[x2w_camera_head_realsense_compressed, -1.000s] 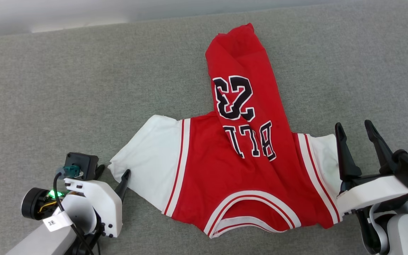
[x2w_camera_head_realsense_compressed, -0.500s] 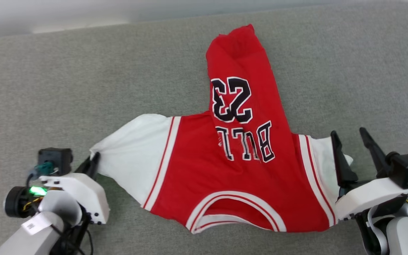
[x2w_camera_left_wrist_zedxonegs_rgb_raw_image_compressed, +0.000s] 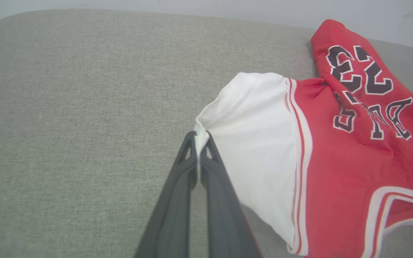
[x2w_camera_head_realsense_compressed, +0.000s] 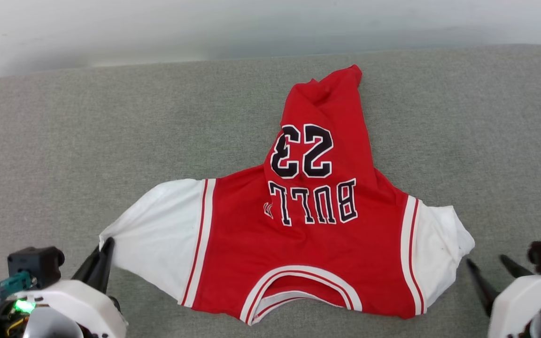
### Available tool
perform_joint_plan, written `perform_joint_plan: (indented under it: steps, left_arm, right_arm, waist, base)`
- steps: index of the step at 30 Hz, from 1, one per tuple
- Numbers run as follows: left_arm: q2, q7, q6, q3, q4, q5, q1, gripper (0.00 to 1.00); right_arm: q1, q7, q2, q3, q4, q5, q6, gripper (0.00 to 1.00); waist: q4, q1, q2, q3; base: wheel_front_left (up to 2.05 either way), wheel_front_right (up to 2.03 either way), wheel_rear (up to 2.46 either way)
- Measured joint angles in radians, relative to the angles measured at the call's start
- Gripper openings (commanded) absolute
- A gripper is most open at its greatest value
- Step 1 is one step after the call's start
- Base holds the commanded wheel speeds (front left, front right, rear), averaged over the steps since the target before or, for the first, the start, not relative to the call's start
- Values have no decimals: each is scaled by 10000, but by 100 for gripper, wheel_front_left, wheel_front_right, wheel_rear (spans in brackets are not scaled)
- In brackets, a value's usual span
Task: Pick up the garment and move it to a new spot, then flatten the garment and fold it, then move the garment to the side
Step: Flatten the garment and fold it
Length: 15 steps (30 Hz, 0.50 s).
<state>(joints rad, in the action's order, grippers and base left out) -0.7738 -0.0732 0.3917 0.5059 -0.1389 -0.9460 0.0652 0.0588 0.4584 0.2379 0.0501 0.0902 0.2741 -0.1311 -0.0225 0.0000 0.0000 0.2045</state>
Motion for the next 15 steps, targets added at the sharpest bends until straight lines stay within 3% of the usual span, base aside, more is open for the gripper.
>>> perform_joint_plan:
  steps: [5, 10, 15]
  left_arm:
    - [-305, 188, 232, 59, -1024, 0, -449, 0]
    - [-410, 320, 368, 79, -1593, 102, -462, 0]
    - [-443, 424, 401, 123, -1824, 198, -275, 0]
  right_arm:
    - [409, 2290, 4, 623, 897, 201, 2, 100]
    - [181, 2959, -44, 558, 1097, 59, 0, 100]
    - [-328, 3173, 82, 435, 512, -159, 2, 100]
  waist:
    - [172, 0, 0, -3]
    - [369, 0, 0, 168]
    - [638, 0, 0, 422]
  base:
    - [0, 0, 0]
    - [0, 0, 0]
    - [0, 0, 0]
